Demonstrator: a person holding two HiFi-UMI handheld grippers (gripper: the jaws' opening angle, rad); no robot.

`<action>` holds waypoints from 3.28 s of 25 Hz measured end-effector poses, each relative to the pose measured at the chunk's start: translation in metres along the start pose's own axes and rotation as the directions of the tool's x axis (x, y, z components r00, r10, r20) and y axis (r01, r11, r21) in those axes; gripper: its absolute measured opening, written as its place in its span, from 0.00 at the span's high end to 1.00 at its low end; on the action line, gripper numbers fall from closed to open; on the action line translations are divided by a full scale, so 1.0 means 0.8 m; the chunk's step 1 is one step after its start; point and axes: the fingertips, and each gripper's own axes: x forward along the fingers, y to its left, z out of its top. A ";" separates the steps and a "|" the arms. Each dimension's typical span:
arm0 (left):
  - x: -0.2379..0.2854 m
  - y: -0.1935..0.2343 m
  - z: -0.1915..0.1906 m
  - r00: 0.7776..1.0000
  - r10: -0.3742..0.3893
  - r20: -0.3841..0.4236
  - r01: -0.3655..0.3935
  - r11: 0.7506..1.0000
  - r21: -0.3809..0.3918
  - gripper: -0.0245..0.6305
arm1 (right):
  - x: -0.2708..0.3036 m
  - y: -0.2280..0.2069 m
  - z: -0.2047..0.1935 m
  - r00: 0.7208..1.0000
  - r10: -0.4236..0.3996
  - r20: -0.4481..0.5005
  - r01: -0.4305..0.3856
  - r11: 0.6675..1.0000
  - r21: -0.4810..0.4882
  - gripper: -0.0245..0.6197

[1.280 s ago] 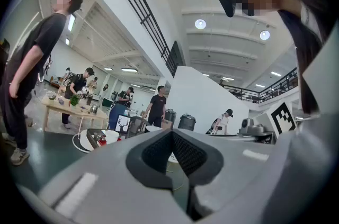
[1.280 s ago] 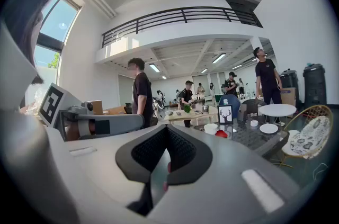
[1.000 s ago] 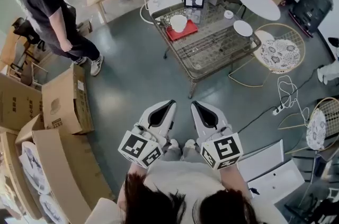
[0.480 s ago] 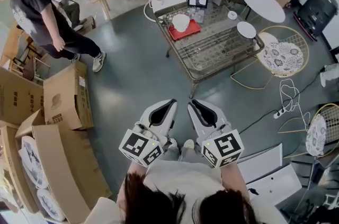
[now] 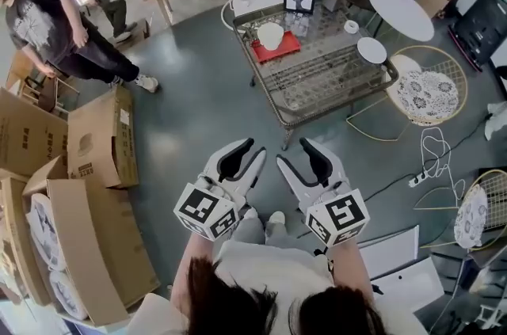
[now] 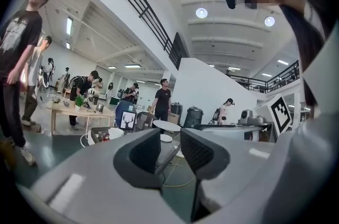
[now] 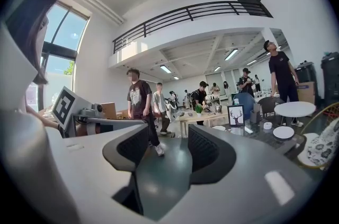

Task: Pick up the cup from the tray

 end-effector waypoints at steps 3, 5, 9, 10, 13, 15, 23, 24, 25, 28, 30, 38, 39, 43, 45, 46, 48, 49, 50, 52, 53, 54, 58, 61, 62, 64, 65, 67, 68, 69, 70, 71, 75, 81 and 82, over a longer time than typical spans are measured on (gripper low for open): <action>0.010 -0.002 -0.004 1.000 -0.001 -0.015 0.002 1.000 0.021 0.80 | 0.004 -0.006 -0.002 1.000 0.018 -0.015 -0.019 1.000 -0.022 0.58; 0.019 -0.002 -0.003 1.000 -0.002 -0.011 0.003 1.000 0.022 0.78 | 0.007 -0.012 -0.001 1.000 0.020 -0.017 -0.021 0.999 -0.034 0.57; 0.039 0.012 -0.003 1.000 0.003 -0.023 -0.002 0.999 0.048 0.77 | 0.023 -0.029 0.002 1.000 0.012 -0.024 -0.013 0.999 -0.040 0.55; 0.043 0.018 -0.003 1.000 0.006 -0.024 -0.005 0.999 0.051 0.77 | 0.027 -0.032 0.002 1.000 0.008 -0.028 -0.009 0.999 -0.043 0.55; 0.056 0.038 0.003 1.000 0.006 -0.013 -0.005 0.999 0.046 0.77 | 0.040 -0.045 0.005 0.999 -0.009 -0.032 0.007 0.999 -0.053 0.55; 0.068 0.051 0.010 1.000 -0.001 -0.004 0.001 0.999 0.048 0.77 | 0.051 -0.057 0.012 1.000 -0.021 -0.023 0.020 0.998 -0.055 0.55; 0.111 0.100 0.010 0.997 -0.033 -0.071 0.040 0.995 0.097 0.77 | 0.115 -0.088 0.022 0.998 -0.044 -0.039 0.041 0.998 -0.056 0.54; 0.117 0.109 0.012 0.996 -0.034 -0.078 0.042 0.994 0.101 0.77 | 0.125 -0.092 0.024 0.998 -0.047 -0.046 0.045 0.997 -0.058 0.54; 0.123 0.119 0.016 0.996 -0.034 -0.080 0.042 0.994 0.103 0.77 | 0.134 -0.095 0.025 0.997 -0.048 -0.053 0.045 0.997 -0.062 0.54; 0.135 0.151 0.031 0.997 -0.044 -0.068 0.049 0.995 0.085 0.77 | 0.161 -0.107 0.028 0.996 -0.057 -0.068 0.053 0.996 -0.066 0.53; 0.144 0.172 0.036 0.996 -0.053 -0.070 0.059 0.995 0.080 0.77 | 0.179 -0.117 0.031 0.995 -0.076 -0.067 0.072 0.996 -0.058 0.53; 0.186 0.238 0.055 0.991 -0.111 -0.073 0.116 0.991 0.070 0.77 | 0.243 -0.149 0.049 0.989 -0.139 -0.047 0.137 0.990 -0.043 0.51; 0.190 0.244 0.055 0.991 -0.113 -0.077 0.119 0.990 0.072 0.77 | 0.248 -0.152 0.050 0.988 -0.146 -0.049 0.145 0.989 -0.039 0.51; 0.204 0.268 0.063 0.989 -0.119 -0.086 0.125 0.990 0.071 0.77 | 0.272 -0.161 0.053 0.986 -0.158 -0.060 0.156 0.987 -0.035 0.51; 0.211 0.279 0.064 0.988 -0.121 -0.092 0.128 0.989 0.068 0.77 | 0.288 -0.167 0.057 0.986 -0.153 -0.062 0.150 0.988 -0.045 0.50; 0.214 0.282 0.064 0.988 -0.122 -0.097 0.129 0.989 0.068 0.77 | 0.295 -0.171 0.059 0.987 -0.152 -0.060 0.149 0.988 -0.047 0.50; 0.220 0.287 0.061 0.987 -0.119 -0.112 0.127 0.990 0.068 0.77 | 0.305 -0.178 0.063 0.988 -0.149 -0.051 0.147 0.989 -0.034 0.50; 0.223 0.289 0.059 0.986 -0.118 -0.119 0.126 0.990 0.068 0.77 | 0.310 -0.182 0.064 0.988 -0.146 -0.048 0.145 0.989 -0.027 0.50; 0.228 0.292 0.058 0.985 -0.118 -0.126 0.127 0.989 0.069 0.77 | 0.314 -0.187 0.064 0.988 -0.145 -0.047 0.144 0.989 -0.025 0.50; 0.241 0.298 0.056 0.984 -0.118 -0.136 0.130 0.989 0.076 0.77 | 0.322 -0.201 0.062 0.988 -0.142 -0.053 0.140 0.990 -0.034 0.50; 0.249 0.302 0.055 0.984 -0.113 -0.138 0.125 0.989 0.081 0.77 | 0.326 -0.209 0.061 0.989 -0.138 -0.057 0.136 0.990 -0.036 0.50; 0.256 0.307 0.055 0.985 -0.103 -0.137 0.116 0.990 0.085 0.77 | 0.330 -0.218 0.058 0.989 -0.132 -0.060 0.131 0.991 -0.033 0.50; 0.286 0.323 0.061 0.993 -0.048 -0.112 0.058 0.994 0.089 0.77 | 0.348 -0.255 0.053 0.989 -0.126 -0.073 0.125 0.992 -0.018 0.47; 0.303 0.335 0.058 0.994 0.001 -0.106 0.008 0.996 0.084 0.77 | 0.365 -0.275 0.050 0.991 -0.100 -0.088 0.098 0.995 -0.020 0.42; 0.310 0.340 0.055 0.994 0.010 -0.113 -0.001 0.997 0.080 0.75 | 0.370 -0.282 0.049 0.991 -0.093 -0.092 0.092 0.996 -0.018 0.42; 0.327 0.347 0.047 0.991 0.020 -0.129 -0.011 0.997 0.073 0.74 | 0.377 -0.298 0.043 0.991 -0.083 -0.106 0.082 0.997 -0.014 0.41; 0.336 0.352 0.042 0.990 0.024 -0.136 -0.014 0.997 0.071 0.74 | 0.381 -0.307 0.038 0.990 -0.078 -0.116 0.077 0.997 -0.015 0.40; 0.355 0.368 0.027 0.986 0.039 -0.160 -0.029 0.997 0.068 0.73 | 0.392 -0.327 0.025 0.987 -0.072 -0.142 0.069 0.997 -0.029 0.38; 0.365 0.377 0.016 0.983 0.054 -0.177 -0.043 0.997 0.067 0.72 | 0.398 -0.337 0.016 0.985 -0.069 -0.157 0.064 0.997 -0.036 0.36; 0.373 0.387 0.005 0.978 0.073 -0.194 -0.061 0.996 0.067 0.72 | 0.404 -0.345 0.006 0.983 -0.064 -0.173 0.058 0.997 -0.041 0.33; 0.380 0.397 -0.006 0.974 0.093 -0.209 -0.079 0.994 0.072 0.71 | 0.409 -0.353 -0.004 0.980 -0.058 -0.190 0.050 0.998 -0.046 0.31; 0.387 0.406 -0.015 0.969 0.113 -0.219 -0.097 0.992 0.082 0.71 | 0.415 -0.360 -0.013 0.977 -0.053 -0.205 0.044 0.998 -0.051 0.30; 0.409 0.433 -0.045 0.958 0.123 -0.258 -0.104 0.991 0.088 0.68 | 0.441 -0.391 -0.051 0.965 -0.055 -0.256 0.037 0.997 -0.074 0.27; 0.431 0.467 -0.099 0.931 0.102 -0.351 -0.051 0.987 0.150 0.61 | 0.474 -0.428 -0.092 0.958 -0.069 -0.279 0.047 0.995 -0.083 0.27; 0.432 0.473 -0.106 0.924 0.102 -0.369 -0.044 0.985 0.164 0.57 | 0.479 -0.434 -0.102 0.956 -0.080 -0.283 0.061 0.995 -0.077 0.27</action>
